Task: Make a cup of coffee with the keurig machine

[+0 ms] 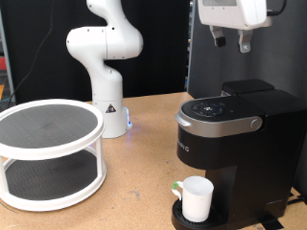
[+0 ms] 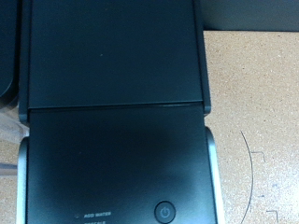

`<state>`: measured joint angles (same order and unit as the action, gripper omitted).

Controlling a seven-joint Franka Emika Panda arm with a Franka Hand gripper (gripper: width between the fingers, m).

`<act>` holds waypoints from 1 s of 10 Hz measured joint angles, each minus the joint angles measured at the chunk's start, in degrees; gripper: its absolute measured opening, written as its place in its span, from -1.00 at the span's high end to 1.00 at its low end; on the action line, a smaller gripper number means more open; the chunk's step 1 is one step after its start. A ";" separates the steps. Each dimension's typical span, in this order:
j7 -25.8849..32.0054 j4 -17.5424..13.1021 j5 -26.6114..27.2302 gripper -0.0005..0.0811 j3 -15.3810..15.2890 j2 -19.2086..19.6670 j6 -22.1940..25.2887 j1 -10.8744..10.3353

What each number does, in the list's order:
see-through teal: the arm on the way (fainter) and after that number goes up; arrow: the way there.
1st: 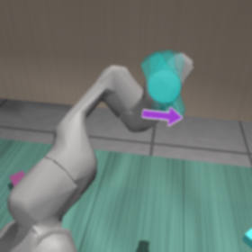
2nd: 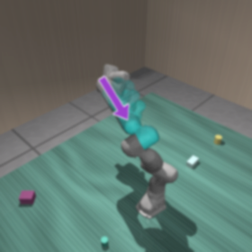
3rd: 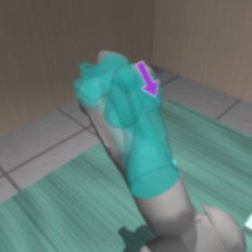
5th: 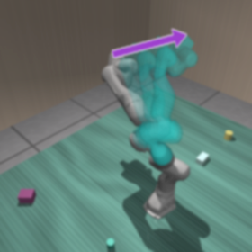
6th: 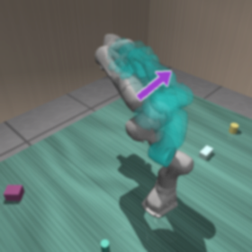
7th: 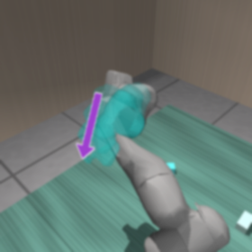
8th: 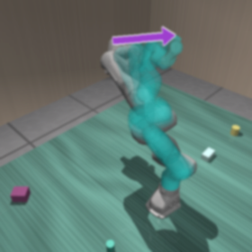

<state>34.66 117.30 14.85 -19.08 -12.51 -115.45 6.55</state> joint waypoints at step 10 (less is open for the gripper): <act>-0.02 3.88 -7.18 -0.48 0.18 5.22 -5.57 0.26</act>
<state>34.64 121.18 7.67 -18.90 -7.29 -121.02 6.81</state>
